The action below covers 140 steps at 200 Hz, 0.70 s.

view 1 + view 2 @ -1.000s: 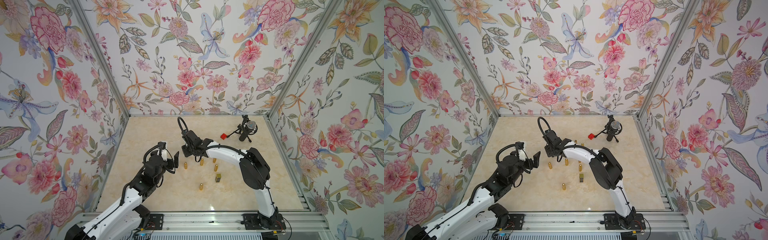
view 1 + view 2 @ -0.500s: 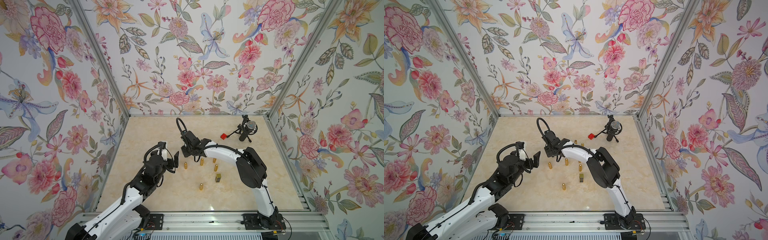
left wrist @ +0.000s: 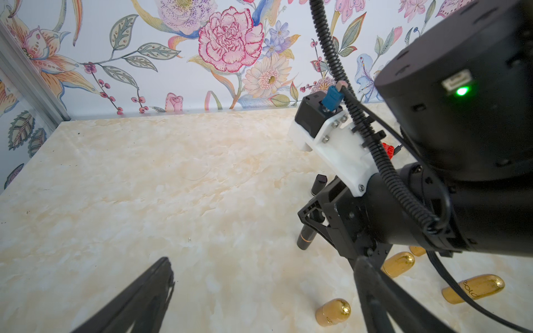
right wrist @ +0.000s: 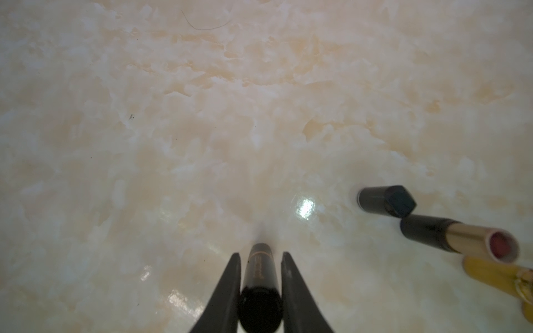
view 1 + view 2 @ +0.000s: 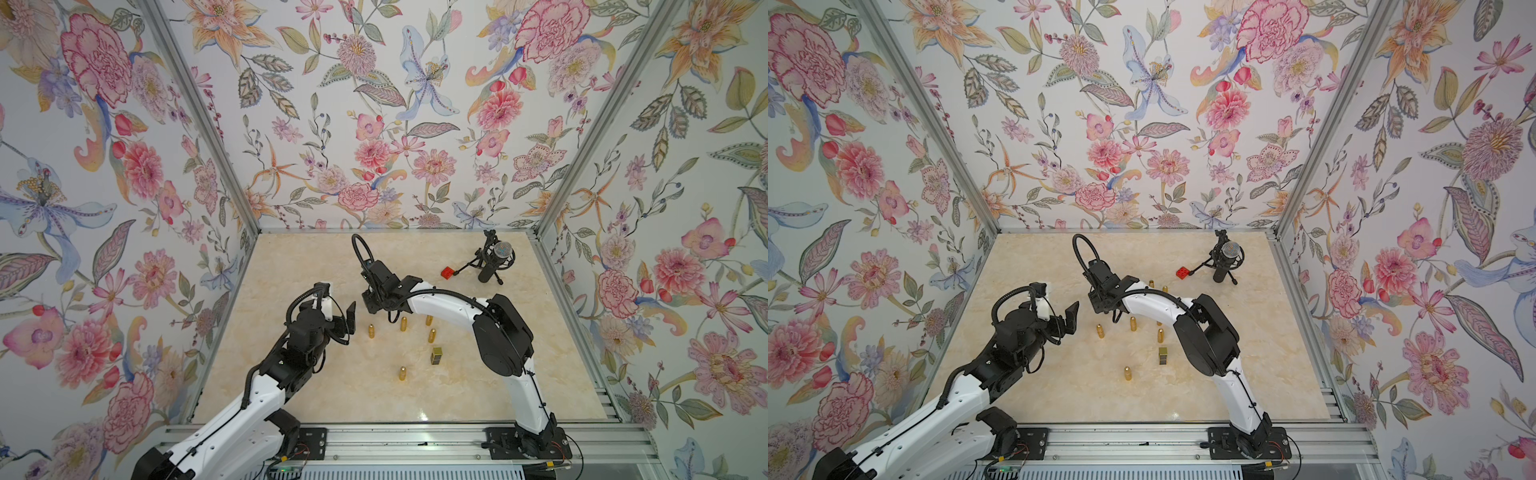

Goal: Open the lipstick cap
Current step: Pick up the lipstick at the center of the board.

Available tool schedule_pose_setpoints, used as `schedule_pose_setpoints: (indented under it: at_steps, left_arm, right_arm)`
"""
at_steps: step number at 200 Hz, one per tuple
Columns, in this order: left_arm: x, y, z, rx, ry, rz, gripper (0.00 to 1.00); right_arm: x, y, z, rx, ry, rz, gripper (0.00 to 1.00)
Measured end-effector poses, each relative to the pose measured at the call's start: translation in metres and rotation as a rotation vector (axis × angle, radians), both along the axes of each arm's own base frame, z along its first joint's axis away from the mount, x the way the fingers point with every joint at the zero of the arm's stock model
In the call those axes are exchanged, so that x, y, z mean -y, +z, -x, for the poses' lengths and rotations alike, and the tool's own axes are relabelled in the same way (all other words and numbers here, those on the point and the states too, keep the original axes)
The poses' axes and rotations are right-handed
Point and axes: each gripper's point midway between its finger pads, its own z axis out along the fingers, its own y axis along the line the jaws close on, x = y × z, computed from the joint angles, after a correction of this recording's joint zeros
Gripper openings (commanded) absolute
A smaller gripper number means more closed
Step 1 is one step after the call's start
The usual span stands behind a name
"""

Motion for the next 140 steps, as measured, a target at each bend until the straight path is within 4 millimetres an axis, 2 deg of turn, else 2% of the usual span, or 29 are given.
schedule_pose_setpoints:
  at_steps: [82,109,140]
  left_arm:
    - [-0.001,0.000,0.000,0.001,-0.001,-0.004,0.99]
    - [0.001,0.004,-0.001,0.026,-0.019,-0.022,0.99]
    - [0.012,0.009,-0.004,0.058,-0.080,-0.039,0.98]
  right_arm:
    - [0.003,0.007,0.003,-0.014,-0.007,-0.002,0.24]
    - [0.009,0.028,0.006,-0.029,-0.024,-0.037,0.24]
    - [0.026,0.077,0.007,-0.027,-0.050,-0.114,0.24]
